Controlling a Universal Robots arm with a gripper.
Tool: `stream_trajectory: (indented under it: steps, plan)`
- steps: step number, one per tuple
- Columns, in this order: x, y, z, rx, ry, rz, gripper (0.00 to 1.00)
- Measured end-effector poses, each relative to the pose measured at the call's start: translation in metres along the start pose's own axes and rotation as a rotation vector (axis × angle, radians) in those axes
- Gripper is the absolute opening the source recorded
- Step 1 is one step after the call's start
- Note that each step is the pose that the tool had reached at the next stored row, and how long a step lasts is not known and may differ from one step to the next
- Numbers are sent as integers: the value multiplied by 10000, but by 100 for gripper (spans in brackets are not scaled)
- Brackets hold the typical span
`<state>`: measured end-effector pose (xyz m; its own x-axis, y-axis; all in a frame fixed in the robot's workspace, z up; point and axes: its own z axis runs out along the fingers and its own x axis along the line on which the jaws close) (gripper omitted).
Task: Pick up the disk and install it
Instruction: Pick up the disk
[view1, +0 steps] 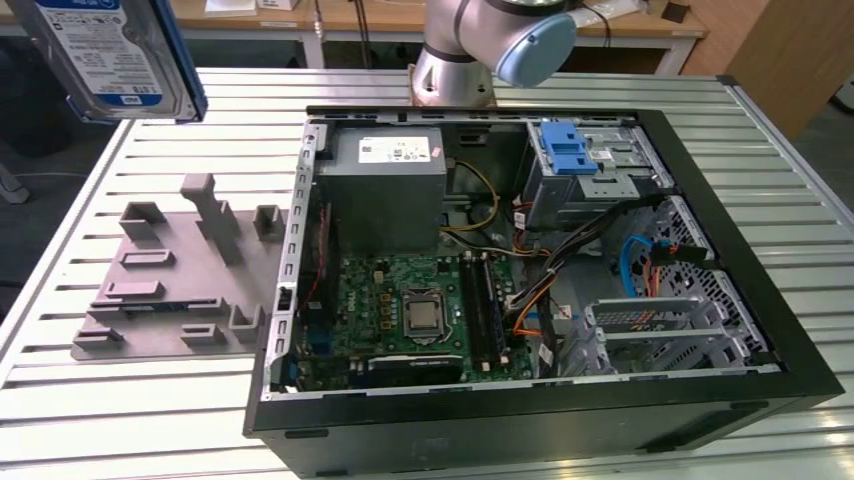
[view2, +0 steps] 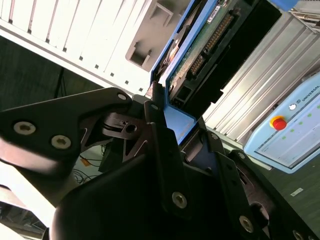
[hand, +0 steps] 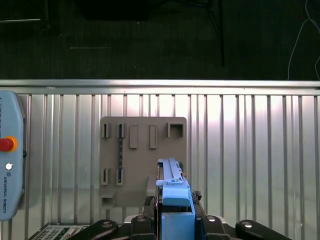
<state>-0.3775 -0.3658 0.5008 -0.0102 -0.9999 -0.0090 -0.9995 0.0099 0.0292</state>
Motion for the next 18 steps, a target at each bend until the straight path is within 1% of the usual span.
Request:
stream_trajectory:
  steps: [7, 18]
  plan:
    - [3, -159, -4, 0, 0, 1, 36]
    - [8, -371, -11, -1, 1, 1, 36]
